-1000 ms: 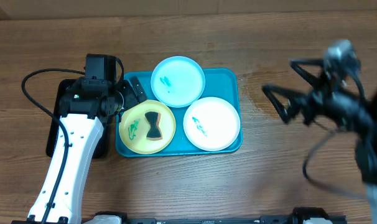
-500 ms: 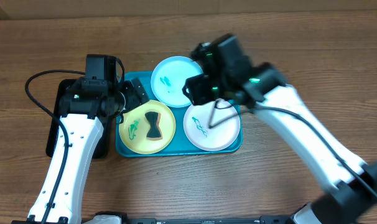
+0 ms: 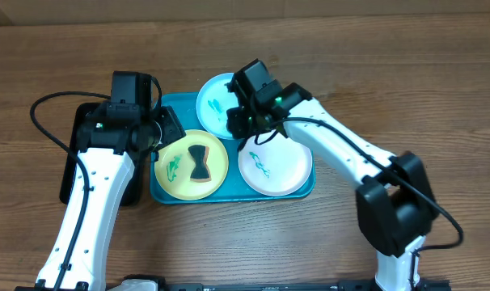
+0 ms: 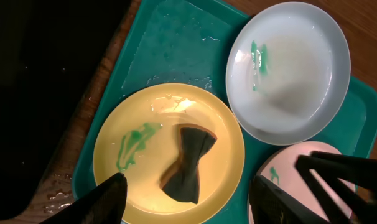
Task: Clean dirty plates on tray and stack at the side
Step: 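Reach the right gripper to the yellow plate rim and grip it, then scrub the yellow plate with the sponge in the left gripper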
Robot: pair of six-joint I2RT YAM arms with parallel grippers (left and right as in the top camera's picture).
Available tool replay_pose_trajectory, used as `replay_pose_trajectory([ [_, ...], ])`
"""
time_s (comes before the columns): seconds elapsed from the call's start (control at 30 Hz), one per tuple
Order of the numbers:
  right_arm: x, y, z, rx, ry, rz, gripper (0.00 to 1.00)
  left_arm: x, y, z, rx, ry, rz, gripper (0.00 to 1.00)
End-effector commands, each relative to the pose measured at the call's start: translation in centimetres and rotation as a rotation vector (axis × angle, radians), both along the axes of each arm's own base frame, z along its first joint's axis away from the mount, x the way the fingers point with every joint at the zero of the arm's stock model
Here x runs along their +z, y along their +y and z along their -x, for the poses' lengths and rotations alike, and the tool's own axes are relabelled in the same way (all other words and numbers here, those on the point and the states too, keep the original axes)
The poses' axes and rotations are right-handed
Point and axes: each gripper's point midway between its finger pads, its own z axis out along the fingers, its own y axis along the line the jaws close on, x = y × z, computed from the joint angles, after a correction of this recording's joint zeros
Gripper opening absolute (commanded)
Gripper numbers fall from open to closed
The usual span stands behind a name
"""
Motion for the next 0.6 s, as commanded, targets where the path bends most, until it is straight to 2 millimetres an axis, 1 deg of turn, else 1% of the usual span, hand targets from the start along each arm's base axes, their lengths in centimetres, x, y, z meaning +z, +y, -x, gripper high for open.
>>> replay_pose_trajectory([
  [0.0,-1.9,1.7,1.1,0.045,0.033,0.011,0.29,-0.7,0.5,-0.3,0.007,0.017,-0.021,0.65],
  [0.1,-3.1,2.2,1.6,0.060,0.052,0.026,0.29,-1.2,0.5,-0.5,0.006,0.034,-0.022,0.65],
  [0.27,-3.9,2.7,2.3,0.075,0.064,0.036,0.29,-2.3,0.5,-0.6,0.005,0.068,-0.024,0.65],
  [0.33,-4.7,2.9,2.7,0.085,0.074,0.045,0.30,-2.8,0.5,-0.6,0.005,0.083,-0.025,0.65],
  [0.43,-5.9,2.7,3.0,0.085,0.097,0.068,0.29,-3.3,0.5,-0.7,0.005,0.099,-0.026,0.63],
  [0.5,-6.4,2.5,3.0,0.081,0.101,0.081,0.30,-3.6,0.4,-0.7,0.005,0.105,-0.027,0.60],
  [0.57,-6.8,2.4,2.9,0.079,0.101,0.090,0.30,-3.6,0.4,-0.7,0.004,0.107,-0.028,0.60],
])
